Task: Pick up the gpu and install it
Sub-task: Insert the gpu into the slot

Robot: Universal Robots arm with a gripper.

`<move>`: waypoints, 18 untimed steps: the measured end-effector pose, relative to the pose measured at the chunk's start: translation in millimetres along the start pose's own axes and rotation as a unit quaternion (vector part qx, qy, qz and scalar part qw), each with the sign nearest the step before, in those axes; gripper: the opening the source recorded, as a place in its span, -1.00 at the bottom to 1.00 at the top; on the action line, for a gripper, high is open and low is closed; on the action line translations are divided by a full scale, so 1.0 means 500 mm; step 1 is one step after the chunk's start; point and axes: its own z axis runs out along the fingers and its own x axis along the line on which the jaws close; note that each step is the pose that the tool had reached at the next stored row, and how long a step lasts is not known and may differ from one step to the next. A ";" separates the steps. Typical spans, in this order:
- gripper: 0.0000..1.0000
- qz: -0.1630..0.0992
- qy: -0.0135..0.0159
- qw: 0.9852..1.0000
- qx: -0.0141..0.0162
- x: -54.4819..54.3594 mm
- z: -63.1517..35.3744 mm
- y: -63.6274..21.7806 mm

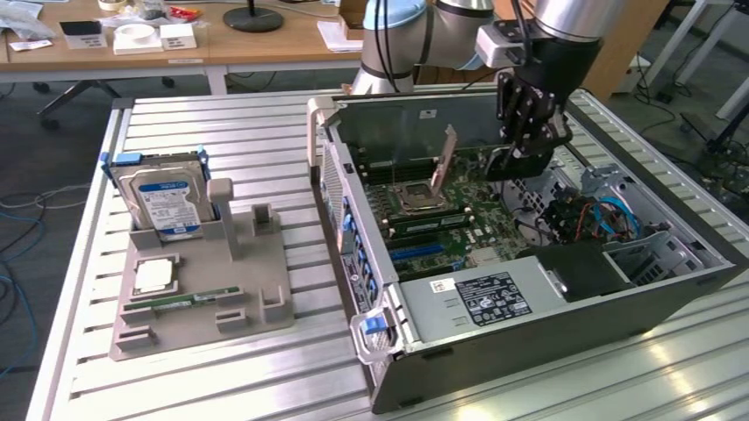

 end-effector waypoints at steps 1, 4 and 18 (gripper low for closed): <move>-0.46 0.000 0.000 1.000 0.000 0.000 0.001 0.003; -0.46 0.000 0.000 1.000 0.000 0.000 0.001 0.003; -0.46 0.000 0.000 1.000 0.000 0.000 0.002 0.003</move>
